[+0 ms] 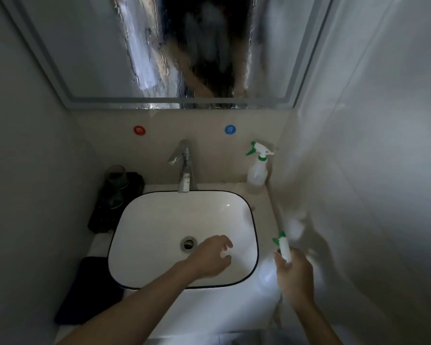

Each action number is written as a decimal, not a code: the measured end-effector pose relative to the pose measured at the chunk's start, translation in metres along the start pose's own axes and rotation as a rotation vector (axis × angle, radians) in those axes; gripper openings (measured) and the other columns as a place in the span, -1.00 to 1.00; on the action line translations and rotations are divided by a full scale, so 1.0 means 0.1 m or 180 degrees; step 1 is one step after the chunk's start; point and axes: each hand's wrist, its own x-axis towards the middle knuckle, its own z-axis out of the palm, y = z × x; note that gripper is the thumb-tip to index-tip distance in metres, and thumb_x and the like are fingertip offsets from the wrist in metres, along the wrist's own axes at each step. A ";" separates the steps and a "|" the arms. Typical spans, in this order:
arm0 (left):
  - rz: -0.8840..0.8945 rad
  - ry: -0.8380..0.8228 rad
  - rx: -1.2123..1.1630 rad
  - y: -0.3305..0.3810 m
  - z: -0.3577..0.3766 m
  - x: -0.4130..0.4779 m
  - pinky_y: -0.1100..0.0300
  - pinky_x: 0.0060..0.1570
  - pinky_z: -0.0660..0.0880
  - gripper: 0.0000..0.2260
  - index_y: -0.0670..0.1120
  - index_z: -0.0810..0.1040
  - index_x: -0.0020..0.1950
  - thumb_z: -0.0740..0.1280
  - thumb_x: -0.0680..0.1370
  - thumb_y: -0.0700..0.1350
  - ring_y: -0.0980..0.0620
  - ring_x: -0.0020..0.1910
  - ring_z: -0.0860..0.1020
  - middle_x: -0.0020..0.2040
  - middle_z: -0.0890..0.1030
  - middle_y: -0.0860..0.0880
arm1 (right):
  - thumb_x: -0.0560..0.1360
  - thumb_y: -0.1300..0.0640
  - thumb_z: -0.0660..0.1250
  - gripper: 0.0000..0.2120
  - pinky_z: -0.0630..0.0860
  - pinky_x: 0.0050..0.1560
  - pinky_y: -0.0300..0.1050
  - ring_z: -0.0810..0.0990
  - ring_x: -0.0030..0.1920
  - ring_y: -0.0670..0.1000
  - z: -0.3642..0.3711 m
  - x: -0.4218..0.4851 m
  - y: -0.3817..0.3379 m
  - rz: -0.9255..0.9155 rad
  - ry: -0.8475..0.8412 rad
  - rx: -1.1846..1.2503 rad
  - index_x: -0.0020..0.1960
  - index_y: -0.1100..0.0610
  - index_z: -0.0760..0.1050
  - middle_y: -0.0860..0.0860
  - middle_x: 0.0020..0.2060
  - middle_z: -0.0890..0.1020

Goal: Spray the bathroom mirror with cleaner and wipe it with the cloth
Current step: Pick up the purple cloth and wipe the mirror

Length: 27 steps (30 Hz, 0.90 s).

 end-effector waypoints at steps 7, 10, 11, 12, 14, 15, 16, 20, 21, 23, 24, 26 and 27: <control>-0.0098 0.0150 -0.0279 -0.19 -0.08 -0.08 0.17 0.18 0.51 -0.79 -0.01 0.58 0.20 0.39 0.57 -0.04 0.09 0.05 0.55 0.00 0.54 0.12 | 0.52 0.04 0.47 -0.77 0.53 -0.11 -0.04 0.58 -0.13 0.07 -0.12 0.13 -0.23 0.0055 -0.0176 -0.0066 0.06 0.15 0.54 0.09 0.00 0.60; -0.0138 0.0249 -0.0384 -0.25 -0.13 -0.12 0.21 0.15 0.51 -0.81 -0.02 0.60 0.18 0.38 0.57 -0.07 0.11 0.01 0.55 -0.06 0.53 0.16 | 0.49 0.12 0.51 -0.67 0.53 0.09 0.03 0.49 0.00 0.05 -0.15 0.17 -0.48 -0.0413 0.0108 -0.0006 0.19 0.18 0.53 0.11 0.12 0.54; -0.0160 0.0282 -0.0419 -0.27 -0.15 -0.14 0.23 0.13 0.50 -0.81 -0.03 0.60 0.18 0.37 0.57 -0.07 0.11 0.01 0.55 -0.06 0.53 0.16 | 0.49 0.15 0.52 -0.65 0.53 0.11 0.04 0.51 0.03 0.08 -0.13 0.18 -0.57 -0.0551 0.0103 -0.0008 0.21 0.21 0.53 0.13 0.15 0.54; -0.0175 0.0314 -0.0443 -0.29 -0.17 -0.16 0.25 0.11 0.48 -0.80 -0.03 0.60 0.18 0.37 0.57 -0.07 0.11 0.02 0.55 -0.04 0.54 0.14 | 0.48 0.17 0.51 -0.64 0.53 0.14 0.06 0.53 0.07 0.13 -0.11 0.20 -0.67 -0.0677 0.0080 -0.0017 0.23 0.24 0.53 0.16 0.17 0.54; -0.0202 0.0396 -0.0443 -0.33 -0.22 -0.21 0.26 0.11 0.46 -0.79 -0.03 0.60 0.20 0.36 0.58 -0.06 0.10 0.05 0.56 0.02 0.58 0.08 | 0.49 0.21 0.50 -0.64 0.51 0.19 0.05 0.55 0.15 0.21 -0.03 0.20 -0.84 -0.0926 0.0046 -0.0028 0.24 0.27 0.53 0.19 0.18 0.54; -0.0224 0.0449 -0.0451 -0.35 -0.25 -0.23 0.26 0.12 0.47 -0.79 -0.03 0.60 0.20 0.36 0.58 -0.07 0.08 0.07 0.57 0.04 0.61 0.05 | 0.50 0.21 0.49 -0.64 0.48 0.19 0.02 0.54 0.17 0.21 0.03 0.19 -0.92 -0.1034 0.0017 -0.0011 0.24 0.28 0.53 0.19 0.18 0.54; -0.0254 0.0495 -0.0483 -0.38 -0.29 -0.26 0.24 0.14 0.49 -0.80 -0.03 0.60 0.19 0.36 0.58 -0.07 0.06 0.08 0.58 0.06 0.63 0.03 | 0.50 0.21 0.49 -0.65 0.45 0.17 -0.04 0.54 0.17 0.21 0.09 0.16 -0.99 -0.1116 -0.0029 0.0005 0.24 0.27 0.53 0.18 0.17 0.55; -0.0387 0.0670 -0.0581 -0.51 -0.42 -0.39 0.18 0.16 0.53 -0.79 -0.05 0.62 0.19 0.36 0.57 -0.09 0.04 0.08 0.61 0.09 0.66 0.00 | 0.52 0.21 0.47 -0.68 0.37 0.14 -0.15 0.55 0.20 0.16 0.34 0.05 -1.16 -0.1274 -0.0360 0.0047 0.23 0.22 0.52 0.12 0.19 0.55; -0.0410 0.0726 -0.0611 -0.54 -0.44 -0.43 0.19 0.15 0.53 -0.80 -0.06 0.62 0.19 0.36 0.57 -0.10 0.04 0.07 0.61 0.08 0.66 0.00 | 0.52 0.20 0.46 -0.69 0.38 0.15 -0.16 0.54 0.22 0.14 0.40 0.03 -1.19 -0.1264 -0.0478 0.0104 0.23 0.20 0.52 0.09 0.20 0.54; -0.0471 0.0834 -0.0682 -0.62 -0.50 -0.52 0.25 0.08 0.51 -0.82 -0.05 0.63 0.17 0.37 0.57 -0.11 0.06 0.04 0.60 0.04 0.64 0.04 | 0.54 0.18 0.45 -0.70 0.39 0.15 -0.15 0.54 0.24 0.12 0.51 -0.02 -1.24 -0.1320 -0.0659 0.0148 0.24 0.18 0.51 0.07 0.21 0.54; -0.0510 0.0880 -0.0712 -0.67 -0.52 -0.58 0.27 0.06 0.49 -0.82 -0.04 0.64 0.16 0.38 0.57 -0.12 0.07 0.03 0.59 0.03 0.63 0.04 | 0.54 0.19 0.44 -0.71 0.39 0.16 -0.15 0.54 0.25 0.11 0.57 -0.05 -1.27 -0.1362 -0.0741 0.0145 0.24 0.17 0.51 0.07 0.21 0.54; -0.0621 0.0969 -0.0739 -0.77 -0.56 -0.68 0.25 0.08 0.51 -0.82 -0.04 0.63 0.17 0.38 0.57 -0.12 0.06 0.04 0.59 0.05 0.62 0.02 | 0.55 0.20 0.43 -0.71 0.38 0.18 -0.17 0.53 0.27 0.10 0.67 -0.11 -1.34 -0.1426 -0.0945 0.0150 0.24 0.18 0.51 0.06 0.22 0.54; -0.0695 0.1011 -0.0751 -0.82 -0.58 -0.75 0.23 0.10 0.52 -0.81 -0.04 0.62 0.18 0.38 0.58 -0.12 0.05 0.06 0.59 0.07 0.63 0.00 | 0.55 0.20 0.43 -0.71 0.38 0.18 -0.18 0.54 0.26 0.10 0.73 -0.15 -1.38 -0.1474 -0.1048 0.0164 0.24 0.19 0.51 0.07 0.21 0.54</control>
